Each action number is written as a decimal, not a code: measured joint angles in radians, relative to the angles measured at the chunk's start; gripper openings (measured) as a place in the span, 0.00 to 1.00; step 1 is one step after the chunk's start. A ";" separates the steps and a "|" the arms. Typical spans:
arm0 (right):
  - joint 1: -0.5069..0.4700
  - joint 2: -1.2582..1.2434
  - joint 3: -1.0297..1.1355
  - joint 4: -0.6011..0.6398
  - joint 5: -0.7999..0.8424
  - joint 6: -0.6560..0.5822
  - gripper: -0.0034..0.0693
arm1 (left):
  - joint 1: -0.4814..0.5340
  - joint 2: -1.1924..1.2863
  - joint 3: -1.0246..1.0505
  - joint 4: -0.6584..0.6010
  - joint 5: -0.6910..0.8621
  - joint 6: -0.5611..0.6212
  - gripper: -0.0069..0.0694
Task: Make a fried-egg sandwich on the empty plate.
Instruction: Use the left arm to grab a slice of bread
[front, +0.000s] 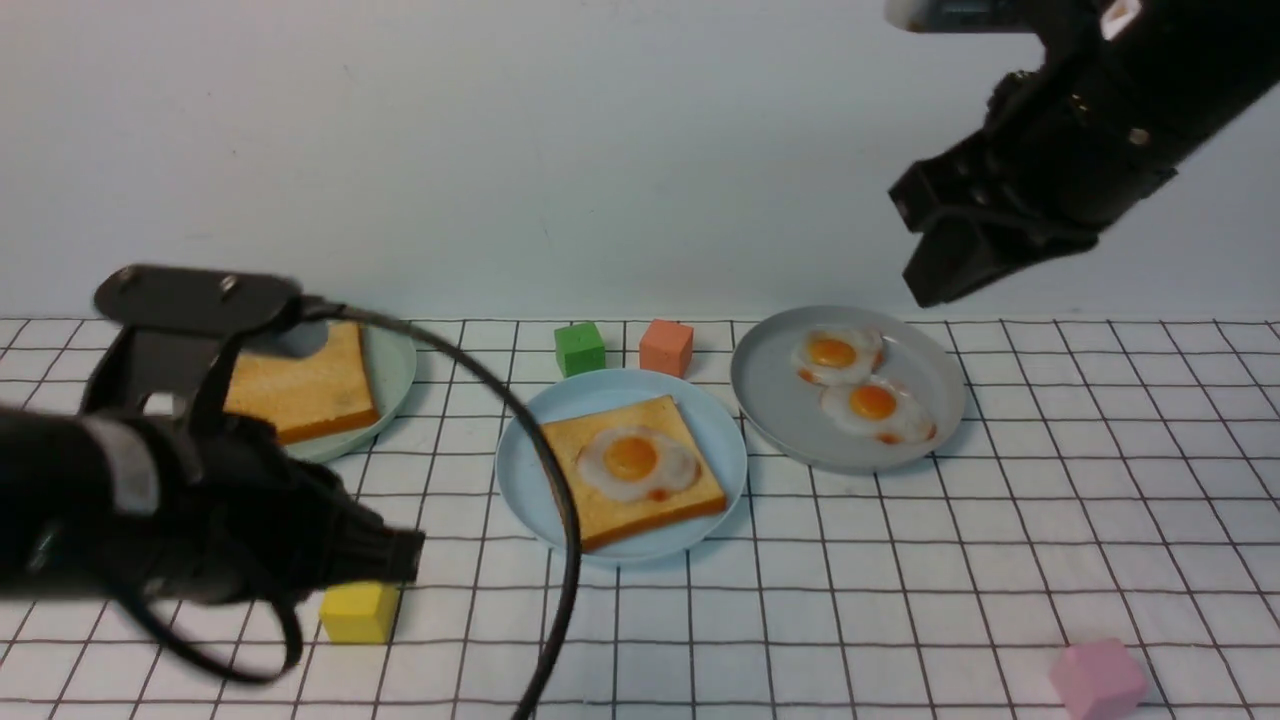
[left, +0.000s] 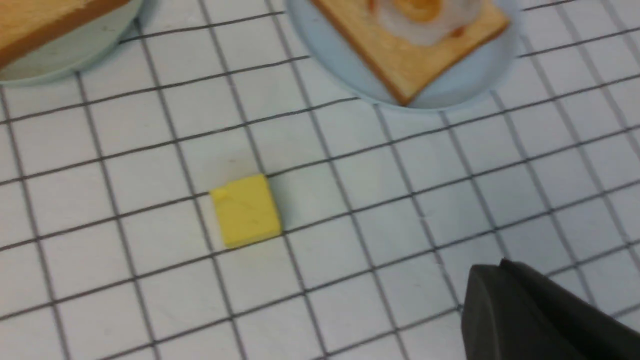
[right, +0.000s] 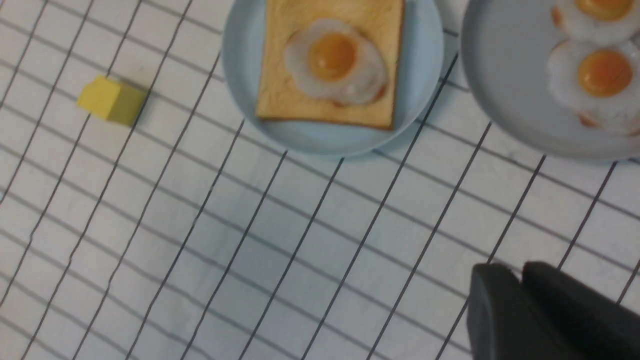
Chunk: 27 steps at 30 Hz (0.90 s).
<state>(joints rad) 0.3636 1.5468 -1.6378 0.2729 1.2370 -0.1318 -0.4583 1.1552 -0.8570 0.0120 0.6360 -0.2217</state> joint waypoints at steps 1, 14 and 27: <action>0.023 -0.061 0.071 0.000 -0.004 0.000 0.08 | 0.054 0.079 -0.047 -0.012 0.023 0.056 0.07; 0.115 -0.534 0.564 0.000 -0.172 -0.125 0.05 | 0.401 0.595 -0.494 -0.219 0.190 0.642 0.07; 0.115 -0.661 0.657 -0.006 -0.232 -0.132 0.07 | 0.465 0.901 -0.825 -0.109 0.272 0.845 0.18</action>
<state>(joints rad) 0.4790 0.8858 -0.9807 0.2673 1.0050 -0.2641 0.0067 2.0560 -1.6820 -0.0967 0.9081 0.6237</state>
